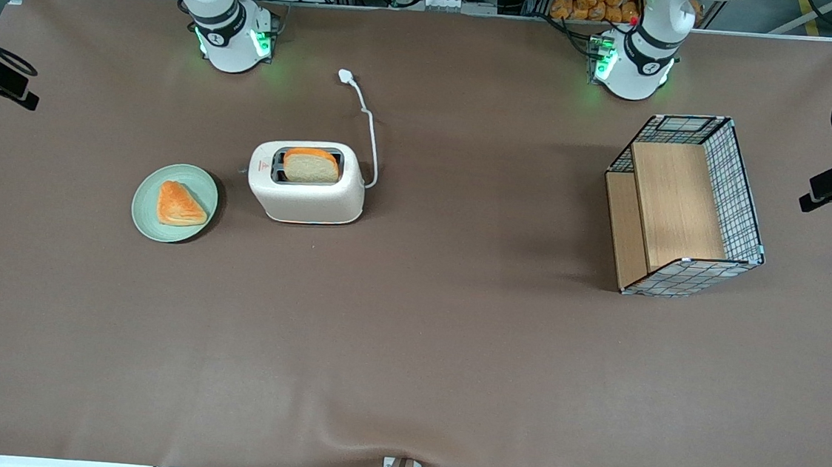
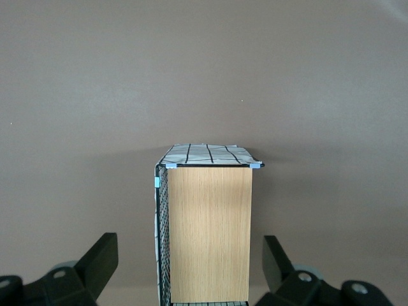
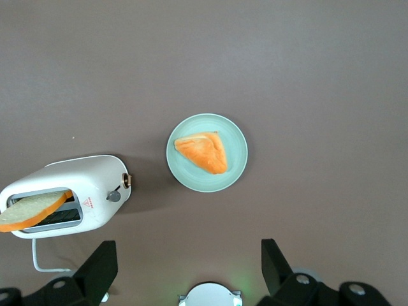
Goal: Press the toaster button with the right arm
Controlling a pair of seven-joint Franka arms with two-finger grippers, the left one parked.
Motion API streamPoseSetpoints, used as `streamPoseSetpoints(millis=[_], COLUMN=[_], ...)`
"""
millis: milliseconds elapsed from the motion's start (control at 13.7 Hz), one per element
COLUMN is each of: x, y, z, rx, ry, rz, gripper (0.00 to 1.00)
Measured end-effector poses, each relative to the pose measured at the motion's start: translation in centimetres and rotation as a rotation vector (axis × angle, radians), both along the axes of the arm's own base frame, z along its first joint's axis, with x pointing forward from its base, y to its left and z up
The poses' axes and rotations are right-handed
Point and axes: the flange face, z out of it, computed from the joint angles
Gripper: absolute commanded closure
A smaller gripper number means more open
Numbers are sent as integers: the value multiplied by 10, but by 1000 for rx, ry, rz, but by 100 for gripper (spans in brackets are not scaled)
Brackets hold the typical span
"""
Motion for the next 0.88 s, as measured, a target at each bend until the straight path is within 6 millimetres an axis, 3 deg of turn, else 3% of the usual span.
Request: streamPoseSetpoints(millis=[878], x=[4], y=[10], z=[-1], rx=[-1], ry=[-11], rz=[19], gripper=[0])
